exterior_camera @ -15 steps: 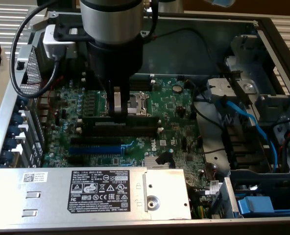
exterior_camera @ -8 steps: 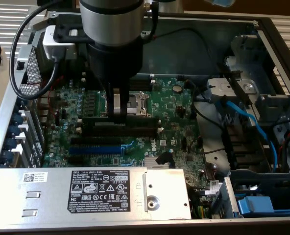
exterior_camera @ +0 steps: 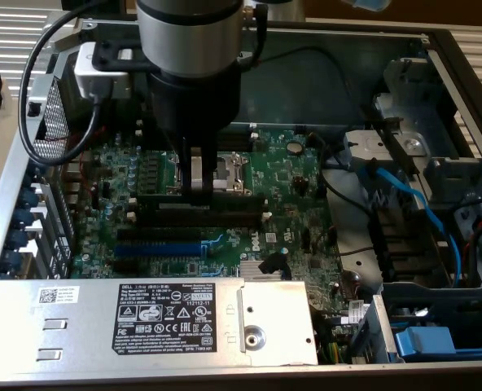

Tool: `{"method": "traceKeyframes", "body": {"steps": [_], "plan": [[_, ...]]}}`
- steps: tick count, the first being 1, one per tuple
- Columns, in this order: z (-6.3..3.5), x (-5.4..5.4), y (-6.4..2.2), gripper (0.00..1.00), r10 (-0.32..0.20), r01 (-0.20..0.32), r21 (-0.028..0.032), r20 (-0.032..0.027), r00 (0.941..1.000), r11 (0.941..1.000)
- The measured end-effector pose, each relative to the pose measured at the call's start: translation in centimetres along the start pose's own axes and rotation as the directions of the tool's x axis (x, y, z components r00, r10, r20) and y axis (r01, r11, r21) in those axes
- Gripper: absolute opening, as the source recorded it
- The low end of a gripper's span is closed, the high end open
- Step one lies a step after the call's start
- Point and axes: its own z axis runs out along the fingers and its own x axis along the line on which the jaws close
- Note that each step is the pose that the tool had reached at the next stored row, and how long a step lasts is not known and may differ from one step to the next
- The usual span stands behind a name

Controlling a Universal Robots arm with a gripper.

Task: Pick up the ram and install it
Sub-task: 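Insert the ram into the slot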

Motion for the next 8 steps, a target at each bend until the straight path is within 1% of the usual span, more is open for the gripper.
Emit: {"method": "traceKeyframes", "body": {"steps": [3,8], "plan": [[0.00,0.00,-0.03,0.12,0.000,0.000,-0.0068,-0.0002,1.0000,1.0000],[0.00,-0.05,-0.08,0.12,-0.003,0.003,-0.0079,-0.0001,1.0000,1.0000]]}}
